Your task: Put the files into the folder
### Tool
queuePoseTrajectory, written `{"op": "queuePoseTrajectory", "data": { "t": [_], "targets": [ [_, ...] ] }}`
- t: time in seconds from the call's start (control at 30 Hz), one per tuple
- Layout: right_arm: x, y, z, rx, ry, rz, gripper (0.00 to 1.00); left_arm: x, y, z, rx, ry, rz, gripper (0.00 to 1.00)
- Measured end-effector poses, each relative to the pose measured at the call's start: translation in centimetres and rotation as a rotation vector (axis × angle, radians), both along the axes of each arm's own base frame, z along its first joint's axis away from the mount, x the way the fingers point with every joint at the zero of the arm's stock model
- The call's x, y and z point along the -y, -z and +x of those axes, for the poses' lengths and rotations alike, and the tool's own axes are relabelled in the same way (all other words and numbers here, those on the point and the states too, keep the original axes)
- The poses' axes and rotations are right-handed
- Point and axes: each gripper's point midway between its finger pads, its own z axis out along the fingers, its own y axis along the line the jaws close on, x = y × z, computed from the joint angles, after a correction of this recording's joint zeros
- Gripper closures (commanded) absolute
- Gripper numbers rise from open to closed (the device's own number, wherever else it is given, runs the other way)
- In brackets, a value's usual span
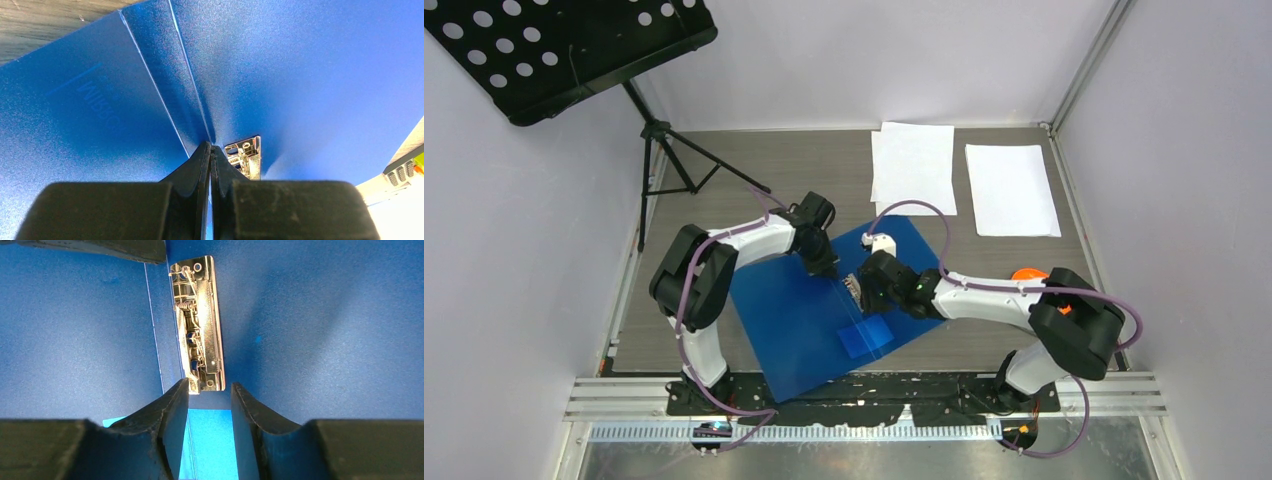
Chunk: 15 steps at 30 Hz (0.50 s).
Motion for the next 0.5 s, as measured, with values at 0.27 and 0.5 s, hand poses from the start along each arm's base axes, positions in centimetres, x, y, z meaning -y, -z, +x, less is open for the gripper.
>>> {"op": "queuePoseTrajectory", "data": {
  "t": [0.27,0.5],
  "targets": [
    [-0.2,1.5,-0.5,-0.043,-0.02,-0.015,0.67,0.0,0.0,0.0,-0.002,0.0,-0.002,0.95],
    [-0.8,1.6,-0.3,-0.042,-0.021,-0.002,0.75,0.0,0.0,0.0,-0.006,0.0,-0.005,0.96]
  ]
}}
